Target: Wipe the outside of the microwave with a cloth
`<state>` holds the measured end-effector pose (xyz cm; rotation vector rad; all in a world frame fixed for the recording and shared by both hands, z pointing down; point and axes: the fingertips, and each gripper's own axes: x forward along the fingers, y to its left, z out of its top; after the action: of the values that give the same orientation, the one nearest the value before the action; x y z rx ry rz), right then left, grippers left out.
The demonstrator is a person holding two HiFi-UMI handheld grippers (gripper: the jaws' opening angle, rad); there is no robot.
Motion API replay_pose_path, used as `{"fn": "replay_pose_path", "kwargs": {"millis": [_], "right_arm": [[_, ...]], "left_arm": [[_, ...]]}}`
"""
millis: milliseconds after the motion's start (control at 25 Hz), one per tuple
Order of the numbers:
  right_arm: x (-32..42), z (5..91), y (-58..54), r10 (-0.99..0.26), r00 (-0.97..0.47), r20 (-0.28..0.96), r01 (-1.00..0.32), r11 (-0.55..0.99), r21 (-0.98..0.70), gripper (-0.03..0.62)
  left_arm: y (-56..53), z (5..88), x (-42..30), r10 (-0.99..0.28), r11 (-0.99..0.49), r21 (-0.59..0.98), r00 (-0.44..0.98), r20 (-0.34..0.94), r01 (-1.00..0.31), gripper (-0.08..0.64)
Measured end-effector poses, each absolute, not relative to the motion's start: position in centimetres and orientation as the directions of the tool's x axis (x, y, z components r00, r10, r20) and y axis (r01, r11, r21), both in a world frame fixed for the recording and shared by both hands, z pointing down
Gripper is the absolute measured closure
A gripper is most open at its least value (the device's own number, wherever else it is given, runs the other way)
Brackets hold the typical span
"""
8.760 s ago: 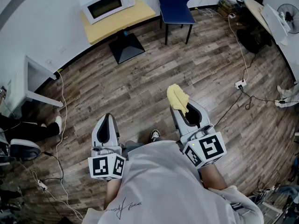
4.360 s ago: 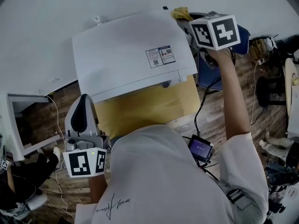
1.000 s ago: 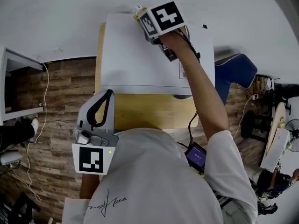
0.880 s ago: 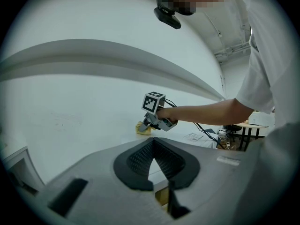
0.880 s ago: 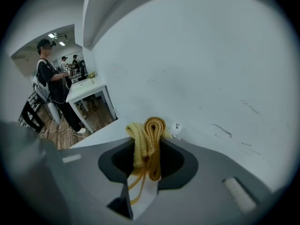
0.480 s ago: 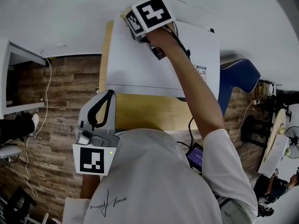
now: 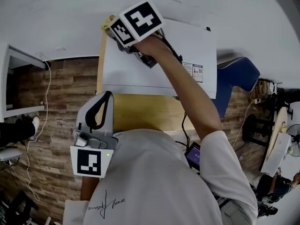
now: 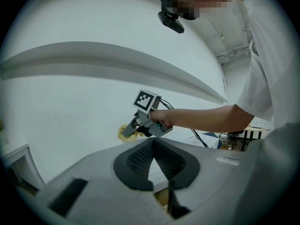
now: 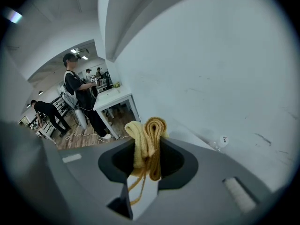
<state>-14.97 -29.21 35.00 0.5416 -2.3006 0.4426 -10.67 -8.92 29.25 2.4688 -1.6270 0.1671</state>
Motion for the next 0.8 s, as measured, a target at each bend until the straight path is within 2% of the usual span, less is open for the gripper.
{"fn": "replay_pose_path", "kwargs": {"millis": [200, 440, 800], "right_arm": [[-11.1, 33.5, -29.3, -0.301, -0.655, 0.693, -0.537, 0.831, -0.146, 0.474], [-2.8, 32.3, -30.8, -0.382, -0.632, 0.675, -0.632, 0.757, -0.164, 0.474], [9.5, 32.5, -32.1, -0.497, -0.491, 0.716, -0.766, 0.637, -0.083, 0.474]], "left_arm": [[-8.9, 29.0, -9.6, -0.896, -0.396, 0.076, 0.403, 0.185, -0.915, 0.566], [-8.4, 29.2, -7.6, -0.887, -0.418, 0.052, 0.419, 0.195, -0.907, 0.566], [-8.3, 29.5, -6.2, -0.869, -0.455, 0.029, 0.451, 0.201, -0.89, 0.566]]}}
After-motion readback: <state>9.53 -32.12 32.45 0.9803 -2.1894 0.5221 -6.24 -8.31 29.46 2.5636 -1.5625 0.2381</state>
